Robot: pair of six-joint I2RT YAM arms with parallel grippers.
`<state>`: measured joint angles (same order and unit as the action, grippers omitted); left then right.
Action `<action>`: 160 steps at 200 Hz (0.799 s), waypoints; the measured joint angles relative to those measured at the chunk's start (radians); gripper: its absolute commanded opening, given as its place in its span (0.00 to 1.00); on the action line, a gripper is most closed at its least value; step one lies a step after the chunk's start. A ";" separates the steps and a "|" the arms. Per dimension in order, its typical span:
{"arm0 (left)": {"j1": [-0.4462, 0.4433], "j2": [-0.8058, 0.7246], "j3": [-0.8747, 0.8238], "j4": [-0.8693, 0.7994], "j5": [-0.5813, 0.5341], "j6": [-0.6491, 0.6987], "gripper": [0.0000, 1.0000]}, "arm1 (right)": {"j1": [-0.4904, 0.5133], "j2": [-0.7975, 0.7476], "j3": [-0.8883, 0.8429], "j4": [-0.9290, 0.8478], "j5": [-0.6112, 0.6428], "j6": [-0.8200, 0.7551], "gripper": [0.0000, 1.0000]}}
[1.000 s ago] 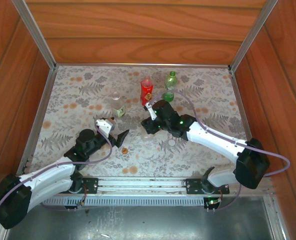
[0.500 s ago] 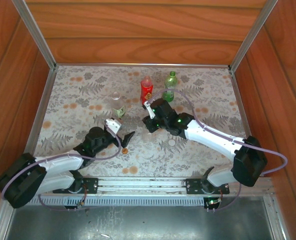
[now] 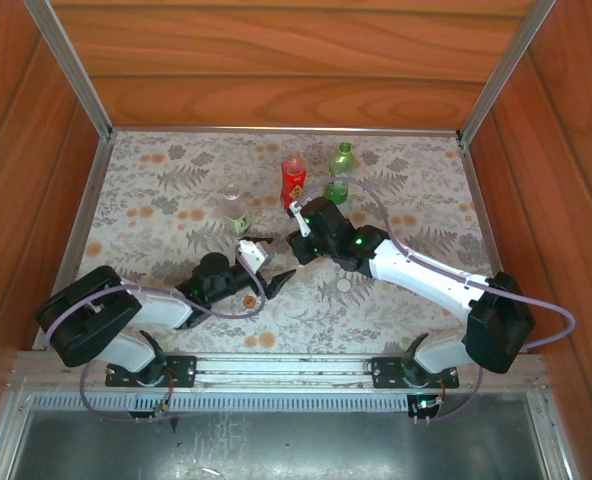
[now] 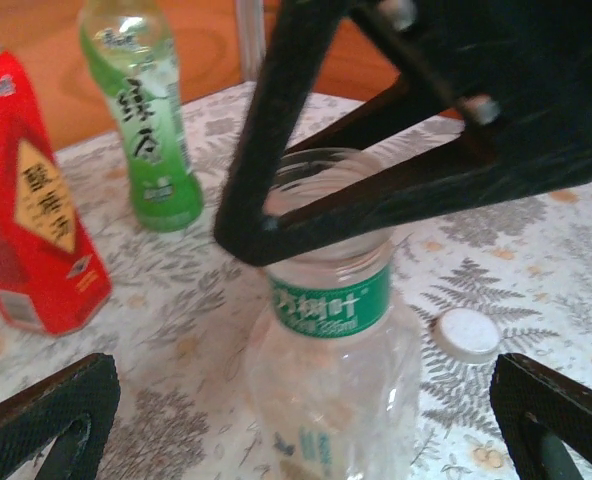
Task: Screw on the bottle caps
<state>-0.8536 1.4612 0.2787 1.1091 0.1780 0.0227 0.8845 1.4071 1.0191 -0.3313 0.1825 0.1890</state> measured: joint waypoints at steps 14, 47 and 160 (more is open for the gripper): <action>-0.006 0.045 0.001 0.060 0.032 0.002 1.00 | 0.000 0.000 0.000 0.000 -0.001 0.000 0.43; -0.009 0.175 0.005 0.195 0.083 0.000 1.00 | 0.000 0.000 0.000 -0.001 -0.004 0.000 0.44; -0.010 0.378 0.127 0.269 0.098 0.008 0.62 | 0.000 0.000 -0.003 -0.002 -0.027 -0.003 0.45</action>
<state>-0.8635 1.8397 0.4061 1.3781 0.2760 0.0303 0.8845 1.4071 1.0157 -0.3336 0.1558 0.1856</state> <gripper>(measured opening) 0.685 0.448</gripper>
